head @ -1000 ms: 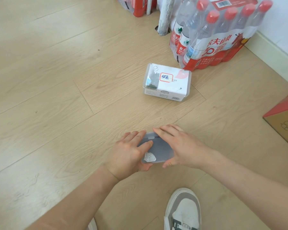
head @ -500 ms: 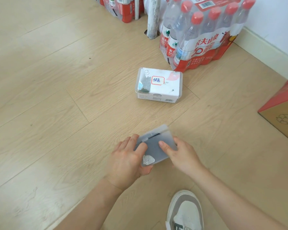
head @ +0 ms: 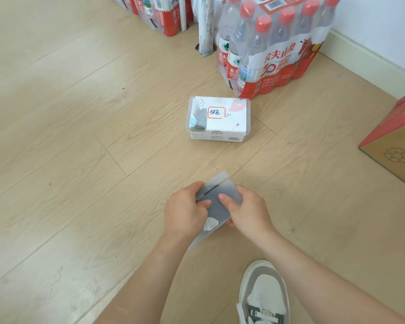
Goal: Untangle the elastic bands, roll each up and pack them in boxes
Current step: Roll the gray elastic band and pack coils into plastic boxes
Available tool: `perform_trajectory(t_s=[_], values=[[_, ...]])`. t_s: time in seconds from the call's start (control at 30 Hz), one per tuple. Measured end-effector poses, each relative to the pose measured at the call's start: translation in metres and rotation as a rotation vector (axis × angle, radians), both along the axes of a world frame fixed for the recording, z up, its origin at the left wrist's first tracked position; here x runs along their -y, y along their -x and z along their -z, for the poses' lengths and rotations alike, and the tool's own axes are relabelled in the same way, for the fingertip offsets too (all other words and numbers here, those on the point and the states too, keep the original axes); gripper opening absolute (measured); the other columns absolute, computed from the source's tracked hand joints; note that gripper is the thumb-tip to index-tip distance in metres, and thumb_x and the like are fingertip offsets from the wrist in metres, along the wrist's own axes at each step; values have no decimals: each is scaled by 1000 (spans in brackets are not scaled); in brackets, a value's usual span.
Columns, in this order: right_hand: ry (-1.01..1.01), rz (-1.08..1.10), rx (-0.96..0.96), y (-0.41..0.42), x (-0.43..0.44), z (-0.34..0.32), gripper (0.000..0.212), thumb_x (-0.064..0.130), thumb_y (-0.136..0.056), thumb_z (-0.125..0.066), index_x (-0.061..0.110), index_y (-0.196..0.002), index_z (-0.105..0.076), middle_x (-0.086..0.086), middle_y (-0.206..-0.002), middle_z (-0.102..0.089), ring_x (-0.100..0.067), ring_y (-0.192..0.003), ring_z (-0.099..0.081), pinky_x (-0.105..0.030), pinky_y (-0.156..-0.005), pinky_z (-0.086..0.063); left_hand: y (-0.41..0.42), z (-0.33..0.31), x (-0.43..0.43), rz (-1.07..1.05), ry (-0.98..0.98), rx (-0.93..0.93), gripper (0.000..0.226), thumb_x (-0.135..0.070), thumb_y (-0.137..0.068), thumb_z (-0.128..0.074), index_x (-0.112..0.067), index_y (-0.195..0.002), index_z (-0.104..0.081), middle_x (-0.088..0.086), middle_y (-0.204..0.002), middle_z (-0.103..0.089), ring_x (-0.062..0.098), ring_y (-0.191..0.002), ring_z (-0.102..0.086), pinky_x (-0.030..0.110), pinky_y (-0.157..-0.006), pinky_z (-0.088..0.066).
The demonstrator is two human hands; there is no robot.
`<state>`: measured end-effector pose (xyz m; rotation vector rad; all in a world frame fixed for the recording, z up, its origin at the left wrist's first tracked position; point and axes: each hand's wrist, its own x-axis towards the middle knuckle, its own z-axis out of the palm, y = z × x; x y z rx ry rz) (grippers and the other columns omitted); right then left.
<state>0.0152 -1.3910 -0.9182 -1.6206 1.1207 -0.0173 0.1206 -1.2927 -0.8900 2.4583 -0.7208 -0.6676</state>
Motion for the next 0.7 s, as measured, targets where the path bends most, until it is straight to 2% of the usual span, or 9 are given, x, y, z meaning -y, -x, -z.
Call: perform_trajectory(t_s=[0.1, 0.23, 0.33, 0.4, 0.47, 0.5, 0.53, 0.6, 0.7], values=[[55, 17, -22, 0, -3, 4, 23, 47, -86, -62, 25, -92, -65, 5, -80, -69, -16, -74, -69, -40, -65, -60, 4, -1, 2, -101, 7, 14, 36, -21, -81, -69, -24, -116, -65, -4, -102, -71, 17, -95, -64, 23, -76, -44], [96, -5, -57, -5, 0, 1, 22, 45, -86, -63, 23, -88, -65, 4, -77, -69, -19, -70, -69, -42, -64, -59, 6, 1, 1, -137, -28, 34, 27, -25, -79, -69, -27, -105, -69, -5, -89, -72, 20, -86, -64, 27, -70, -43], [69, -2, -77, -7, 2, -1, 21, 44, -84, -66, 23, -89, -67, 5, -78, -69, -19, -72, -69, -43, -65, -59, 4, -3, 1, -156, -29, 26, 25, -27, -78, -70, -28, -103, -70, -6, -88, -72, 19, -85, -64, 27, -69, -43], [43, 40, -55, -6, 2, -7, 31, 42, -81, -71, 23, -106, -66, 10, -90, -67, -19, -85, -69, -43, -72, -59, 4, -5, 0, -169, -7, -13, 24, -27, -76, -72, -27, -100, -71, -6, -86, -72, 18, -83, -65, 28, -71, -47], [61, 44, -61, 0, -1, -15, 66, 39, -76, -78, 27, -134, -49, 16, -110, -52, -13, -107, -60, -36, -88, -53, 7, -6, -2, -196, 18, -56, 25, -27, -75, -73, -27, -100, -71, -7, -85, -72, 18, -84, -65, 32, -75, -50], [97, 18, -69, 6, -7, -20, 79, 37, -73, -80, 29, -141, -39, 16, -116, -44, -10, -110, -54, -29, -92, -48, 9, -6, -2, -214, 26, -70, 29, -28, -75, -74, -27, -103, -70, -8, -89, -72, 16, -88, -65, 32, -77, -50], [138, -17, -66, 11, -14, -24, 88, 34, -72, -82, 31, -145, -32, 17, -119, -41, -9, -106, -52, -24, -89, -44, 11, -6, -2, -230, 25, -76, 33, -29, -75, -74, -27, -107, -70, -10, -92, -72, 15, -90, -65, 30, -79, -50], [199, -52, -23, 21, -29, -28, 90, 28, -73, -81, 32, -145, -27, 15, -124, -41, -10, -96, -54, -23, -81, -46, 17, -6, -2, -261, 22, -88, 30, -31, -75, -74, -26, -105, -70, -14, -87, -70, 10, -85, -64, 27, -75, -49], [235, -28, -17, 30, -34, -25, 80, 22, -80, -76, 25, -146, -31, 10, -123, -49, -11, -101, -54, -25, -86, -47, 31, -11, -3, -318, 37, -114, 11, -33, -77, -73, -28, -83, -65, -21, -65, -56, -2, -64, -55, 15, -58, -41]])
